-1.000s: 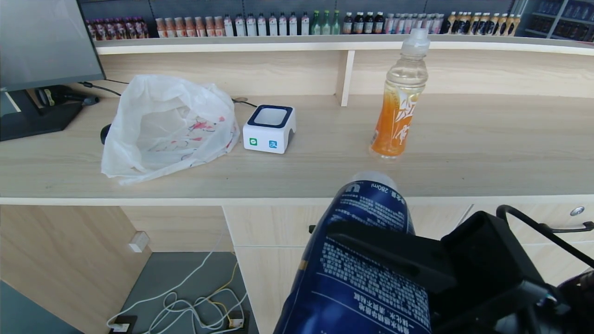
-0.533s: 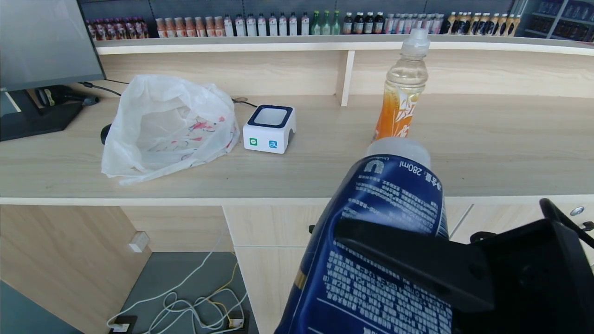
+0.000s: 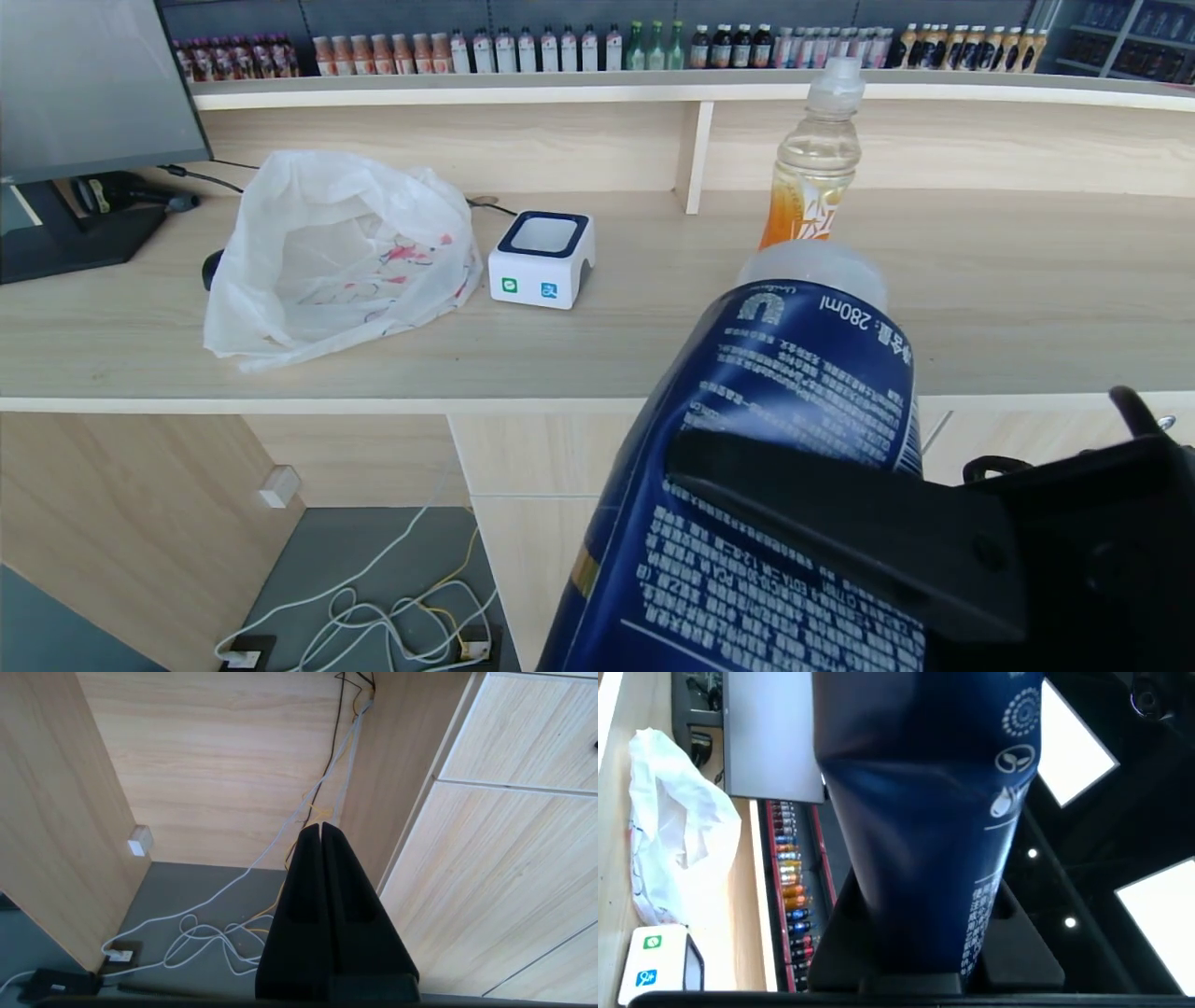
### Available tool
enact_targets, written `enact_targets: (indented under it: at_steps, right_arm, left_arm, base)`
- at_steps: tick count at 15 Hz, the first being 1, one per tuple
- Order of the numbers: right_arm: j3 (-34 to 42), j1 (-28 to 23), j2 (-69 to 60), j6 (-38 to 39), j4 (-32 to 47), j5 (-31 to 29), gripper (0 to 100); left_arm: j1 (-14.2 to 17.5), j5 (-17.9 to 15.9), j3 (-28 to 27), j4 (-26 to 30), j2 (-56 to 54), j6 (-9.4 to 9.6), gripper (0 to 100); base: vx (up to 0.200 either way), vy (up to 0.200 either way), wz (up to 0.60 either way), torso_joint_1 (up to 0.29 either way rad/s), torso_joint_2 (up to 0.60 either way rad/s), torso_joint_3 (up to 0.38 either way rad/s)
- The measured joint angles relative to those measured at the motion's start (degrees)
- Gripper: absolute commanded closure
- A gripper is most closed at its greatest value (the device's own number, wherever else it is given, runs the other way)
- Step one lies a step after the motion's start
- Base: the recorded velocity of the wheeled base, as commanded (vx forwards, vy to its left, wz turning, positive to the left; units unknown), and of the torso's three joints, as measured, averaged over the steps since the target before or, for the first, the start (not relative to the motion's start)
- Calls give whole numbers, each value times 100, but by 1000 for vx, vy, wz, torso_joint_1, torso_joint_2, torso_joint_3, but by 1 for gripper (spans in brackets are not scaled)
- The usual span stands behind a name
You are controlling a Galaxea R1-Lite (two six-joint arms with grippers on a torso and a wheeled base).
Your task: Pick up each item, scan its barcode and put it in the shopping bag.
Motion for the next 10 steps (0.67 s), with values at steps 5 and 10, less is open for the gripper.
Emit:
enact_targets:
  at_steps: [5, 10]
  right_arm:
    - [-357, 274, 111, -312, 329, 2, 100]
    - [-755, 433, 284, -265, 846, 30, 100]
  left_arm:
    - [0, 0, 0, 0, 0, 0, 100]
    - [0, 0, 0, 0, 0, 0, 100]
  base:
    - [0, 0, 0, 0, 0, 0]
    - [0, 0, 0, 0, 0, 0]
